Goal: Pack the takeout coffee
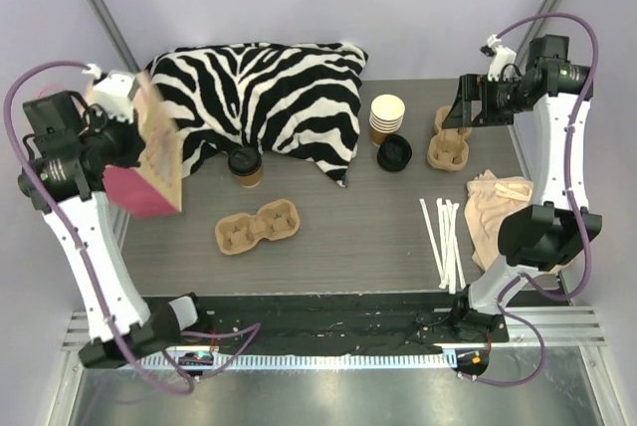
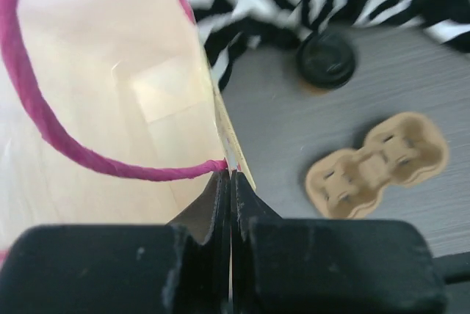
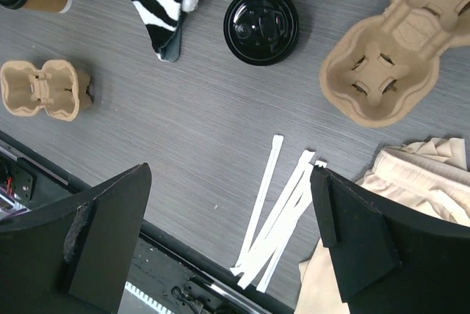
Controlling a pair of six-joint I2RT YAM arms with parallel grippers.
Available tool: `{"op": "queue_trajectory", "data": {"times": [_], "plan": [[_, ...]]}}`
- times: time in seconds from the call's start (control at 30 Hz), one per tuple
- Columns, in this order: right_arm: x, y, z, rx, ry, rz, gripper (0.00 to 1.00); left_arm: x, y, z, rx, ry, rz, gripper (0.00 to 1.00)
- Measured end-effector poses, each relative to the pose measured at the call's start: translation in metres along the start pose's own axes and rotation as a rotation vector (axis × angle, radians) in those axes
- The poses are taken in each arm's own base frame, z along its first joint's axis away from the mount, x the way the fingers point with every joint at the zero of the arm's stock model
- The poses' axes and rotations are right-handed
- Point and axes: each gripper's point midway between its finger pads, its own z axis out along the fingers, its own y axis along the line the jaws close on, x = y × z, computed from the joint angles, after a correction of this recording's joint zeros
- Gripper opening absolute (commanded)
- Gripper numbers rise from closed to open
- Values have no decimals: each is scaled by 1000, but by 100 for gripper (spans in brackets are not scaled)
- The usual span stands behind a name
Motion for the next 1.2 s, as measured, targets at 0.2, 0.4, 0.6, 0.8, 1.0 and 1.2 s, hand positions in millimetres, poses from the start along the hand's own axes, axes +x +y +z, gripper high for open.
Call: {"op": "queue_trajectory", "data": {"times": [0.2, 0.4, 0.6, 0.8, 1.0, 1.2], "plan": [[-8, 16, -31, 11, -85, -28, 100, -86, -105, -72, 263, -314, 153, 0], [-16, 36, -62, 31, -181, -48, 100, -65, -210, -98, 659, -335, 245, 0], [-3, 43, -68, 50, -190, -31, 100, -26, -304, -68, 822, -188, 444, 0], [23, 44, -62, 60, -156, 48, 99, 9, -375, -38, 795, -108, 590, 0], [32, 53, -60, 45, -147, 53, 85, 29, -414, -27, 725, -87, 650, 0], [46, 69, -37, -15, -94, 68, 77, 41, -429, -13, 657, -68, 645, 0]]}}
